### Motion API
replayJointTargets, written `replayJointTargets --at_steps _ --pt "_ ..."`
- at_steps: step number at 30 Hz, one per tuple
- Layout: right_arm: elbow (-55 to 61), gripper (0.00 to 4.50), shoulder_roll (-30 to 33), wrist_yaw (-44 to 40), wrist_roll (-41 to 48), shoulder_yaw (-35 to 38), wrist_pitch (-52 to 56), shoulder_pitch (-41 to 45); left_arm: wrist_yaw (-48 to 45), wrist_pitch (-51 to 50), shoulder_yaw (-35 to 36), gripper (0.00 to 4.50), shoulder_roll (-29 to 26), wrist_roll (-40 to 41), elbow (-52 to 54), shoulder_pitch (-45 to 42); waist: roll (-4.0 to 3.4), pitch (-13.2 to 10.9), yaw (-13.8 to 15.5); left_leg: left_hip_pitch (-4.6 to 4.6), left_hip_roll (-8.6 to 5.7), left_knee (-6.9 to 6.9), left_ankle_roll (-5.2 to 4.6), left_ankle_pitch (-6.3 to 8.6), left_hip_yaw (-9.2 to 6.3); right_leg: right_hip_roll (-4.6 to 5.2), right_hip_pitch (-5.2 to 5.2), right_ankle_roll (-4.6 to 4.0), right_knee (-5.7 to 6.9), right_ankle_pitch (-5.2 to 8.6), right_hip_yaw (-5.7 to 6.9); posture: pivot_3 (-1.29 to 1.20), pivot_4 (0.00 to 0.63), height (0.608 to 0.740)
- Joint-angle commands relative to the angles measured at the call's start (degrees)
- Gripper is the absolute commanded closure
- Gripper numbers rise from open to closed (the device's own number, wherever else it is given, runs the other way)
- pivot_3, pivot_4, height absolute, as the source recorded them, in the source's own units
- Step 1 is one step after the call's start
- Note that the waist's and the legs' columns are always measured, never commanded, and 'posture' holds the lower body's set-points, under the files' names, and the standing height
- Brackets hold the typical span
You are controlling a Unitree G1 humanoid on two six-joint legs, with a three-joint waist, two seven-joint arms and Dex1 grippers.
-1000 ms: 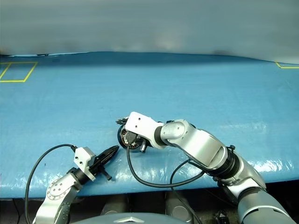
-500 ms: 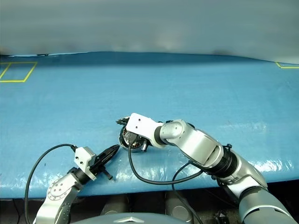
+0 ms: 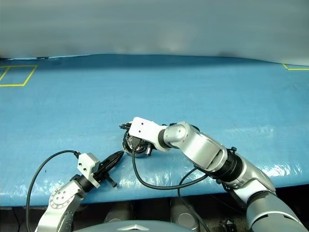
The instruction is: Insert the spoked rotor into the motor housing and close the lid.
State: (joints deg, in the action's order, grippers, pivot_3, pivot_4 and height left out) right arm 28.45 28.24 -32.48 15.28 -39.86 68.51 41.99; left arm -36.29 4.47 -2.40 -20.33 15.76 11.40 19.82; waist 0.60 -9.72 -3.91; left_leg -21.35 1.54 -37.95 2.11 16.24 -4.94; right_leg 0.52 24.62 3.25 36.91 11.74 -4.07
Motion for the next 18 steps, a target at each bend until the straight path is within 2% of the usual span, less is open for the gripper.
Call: replayJointTargets --at_steps 1,18 --pt "-0.69 3.55 -1.31 -0.62 -0.68 -1.61 -0.88 0.43 0.27 1.30 0.06 4.50 0.21 -0.30 2.11 0.35 0.00 0.01 -0.08 0.02 0.01 0.00 0.00 0.00 0.00 -0.01 -0.01 -0.01 0.00 0.00 0.00 0.00 0.150 0.740" --pt "-5.96 3.55 -6.35 -1.50 -2.53 -2.85 -0.36 1.77 -0.18 2.03 -0.30 4.50 0.65 -0.25 0.86 0.43 -0.01 0.05 -0.89 0.34 0.09 0.08 -0.01 0.00 0.07 -0.06 -0.14 -0.36 0.11 0.08 -0.01 0.00 0.150 0.740"
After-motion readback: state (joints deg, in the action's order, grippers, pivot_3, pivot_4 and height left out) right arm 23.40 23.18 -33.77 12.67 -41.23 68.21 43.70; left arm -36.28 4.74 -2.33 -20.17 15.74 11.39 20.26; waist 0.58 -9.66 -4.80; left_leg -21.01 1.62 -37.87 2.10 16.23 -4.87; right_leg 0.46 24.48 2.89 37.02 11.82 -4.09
